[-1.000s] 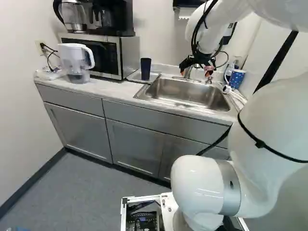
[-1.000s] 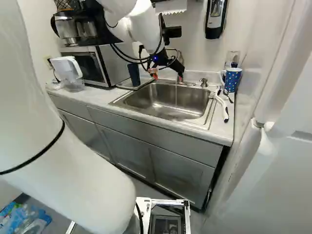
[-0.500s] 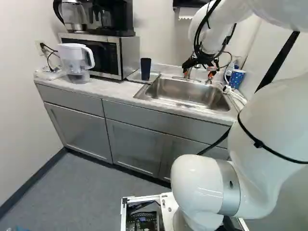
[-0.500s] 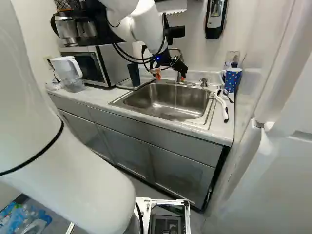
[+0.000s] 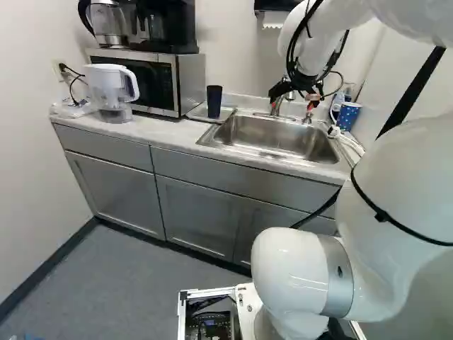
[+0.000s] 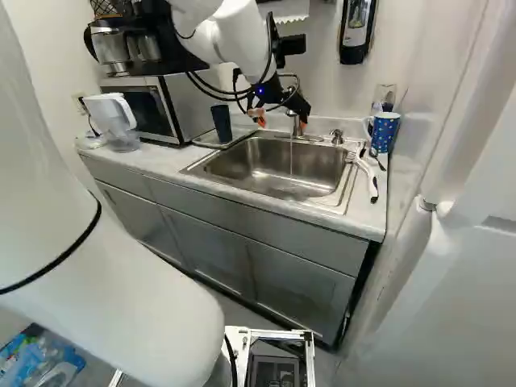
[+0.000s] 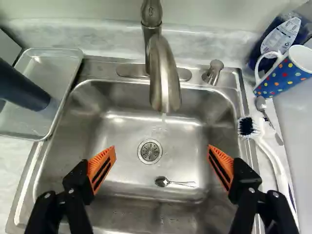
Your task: Rinse the cup and place it in the tray
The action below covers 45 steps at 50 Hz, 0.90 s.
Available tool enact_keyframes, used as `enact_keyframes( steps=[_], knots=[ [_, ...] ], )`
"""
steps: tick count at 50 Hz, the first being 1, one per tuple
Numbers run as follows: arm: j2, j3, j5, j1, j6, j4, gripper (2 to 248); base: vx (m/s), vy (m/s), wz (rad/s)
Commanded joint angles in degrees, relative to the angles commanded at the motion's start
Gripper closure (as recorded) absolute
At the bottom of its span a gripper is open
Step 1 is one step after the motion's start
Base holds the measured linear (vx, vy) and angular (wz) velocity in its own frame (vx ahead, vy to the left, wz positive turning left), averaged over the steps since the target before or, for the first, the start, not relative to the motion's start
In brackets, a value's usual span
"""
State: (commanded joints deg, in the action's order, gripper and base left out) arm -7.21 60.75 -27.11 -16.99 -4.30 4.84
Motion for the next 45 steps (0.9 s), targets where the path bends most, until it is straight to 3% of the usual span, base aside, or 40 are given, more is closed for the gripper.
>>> enact_keyframes(
  steps=[19, 45],
  knots=[
    [1.23, 3.74, 0.0, 0.39, 0.0, 0.0, 3, 0.0, 0.0, 0.0],
    [6.77, 11.38, 0.0, 0.88, 0.0, 0.0, 3, 0.0, 0.0, 0.0]
  ],
)
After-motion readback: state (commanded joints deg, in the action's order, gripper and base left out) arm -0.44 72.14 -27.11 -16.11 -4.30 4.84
